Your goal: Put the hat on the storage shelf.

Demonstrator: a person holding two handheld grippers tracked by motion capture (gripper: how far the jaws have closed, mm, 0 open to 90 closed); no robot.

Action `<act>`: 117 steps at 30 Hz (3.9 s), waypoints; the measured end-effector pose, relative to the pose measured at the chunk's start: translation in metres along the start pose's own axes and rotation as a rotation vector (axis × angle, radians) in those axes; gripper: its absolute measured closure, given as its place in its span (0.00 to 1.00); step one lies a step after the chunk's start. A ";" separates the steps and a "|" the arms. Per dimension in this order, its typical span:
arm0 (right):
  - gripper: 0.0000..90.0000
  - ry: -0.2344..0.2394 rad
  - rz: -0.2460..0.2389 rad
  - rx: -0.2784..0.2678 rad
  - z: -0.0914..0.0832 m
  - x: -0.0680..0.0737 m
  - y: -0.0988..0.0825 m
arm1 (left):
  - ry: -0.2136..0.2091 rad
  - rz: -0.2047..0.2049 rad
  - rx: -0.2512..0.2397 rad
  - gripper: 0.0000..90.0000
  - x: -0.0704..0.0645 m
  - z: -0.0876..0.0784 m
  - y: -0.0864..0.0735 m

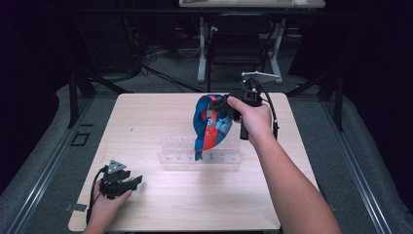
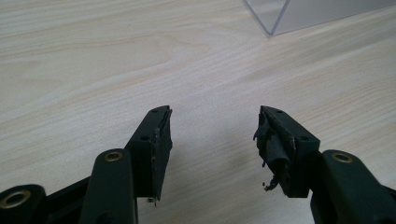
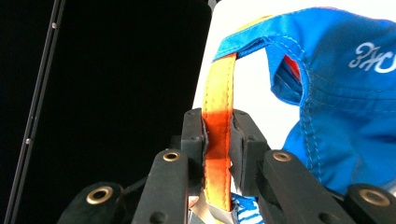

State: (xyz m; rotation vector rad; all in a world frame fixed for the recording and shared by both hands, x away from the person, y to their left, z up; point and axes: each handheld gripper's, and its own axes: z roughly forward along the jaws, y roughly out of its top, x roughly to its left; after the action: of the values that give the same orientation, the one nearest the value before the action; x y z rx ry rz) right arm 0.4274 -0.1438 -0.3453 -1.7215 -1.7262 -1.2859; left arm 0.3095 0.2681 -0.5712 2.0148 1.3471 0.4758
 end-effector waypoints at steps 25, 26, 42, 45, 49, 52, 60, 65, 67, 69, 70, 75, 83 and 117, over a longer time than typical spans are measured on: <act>0.85 -0.031 0.016 0.049 0.020 -0.022 -0.009 | 0.000 0.002 -0.002 0.50 -0.001 0.001 0.000; 0.85 -0.034 0.014 0.050 0.019 -0.022 -0.009 | -0.001 0.000 -0.004 0.50 -0.001 0.001 0.000; 0.80 -0.039 0.008 0.038 0.012 -0.022 -0.009 | -0.001 0.005 0.001 0.50 -0.001 0.002 0.000; 0.79 -0.041 0.007 0.036 0.010 -0.022 -0.009 | 0.000 0.005 0.000 0.50 -0.001 0.002 0.000; 0.78 -0.040 0.000 0.044 0.009 -0.023 -0.009 | 0.000 0.002 -0.001 0.50 -0.001 0.002 0.000; 0.77 -0.043 -0.001 0.047 0.010 -0.022 -0.010 | 0.000 0.002 -0.001 0.50 -0.001 0.002 0.000; 0.70 -0.081 -0.039 0.029 0.007 -0.022 -0.011 | -0.001 0.004 0.001 0.50 -0.001 0.002 0.000; 0.67 -0.112 -0.065 0.023 0.006 -0.020 -0.013 | -0.001 0.003 0.002 0.50 -0.001 0.002 0.000; 0.65 -0.129 -0.083 0.026 0.004 -0.020 -0.014 | 0.000 0.003 0.000 0.50 -0.001 0.002 0.000; 0.63 -0.161 -0.115 0.021 0.003 -0.019 -0.015 | -0.001 0.004 0.008 0.50 -0.001 0.002 0.001; 0.62 -0.194 -0.150 0.006 0.002 -0.018 -0.016 | 0.001 0.002 0.000 0.50 -0.002 0.002 0.000; 0.59 -0.259 -0.214 -0.020 0.000 -0.018 -0.019 | 0.002 0.003 0.001 0.50 -0.002 0.002 0.000; 0.57 -0.380 -0.316 -0.025 -0.001 -0.019 -0.026 | 0.000 0.005 0.002 0.50 -0.001 0.002 0.000; 0.55 -0.379 -0.333 -0.020 -0.041 -0.082 -0.086 | 0.003 0.005 0.004 0.50 -0.001 0.002 0.000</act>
State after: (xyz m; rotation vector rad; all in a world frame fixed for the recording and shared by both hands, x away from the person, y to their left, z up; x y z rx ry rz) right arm 0.3485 -0.2088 -0.4180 -1.8354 -2.3031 -1.1577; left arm 0.3101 0.2669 -0.5724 2.0218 1.3466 0.4790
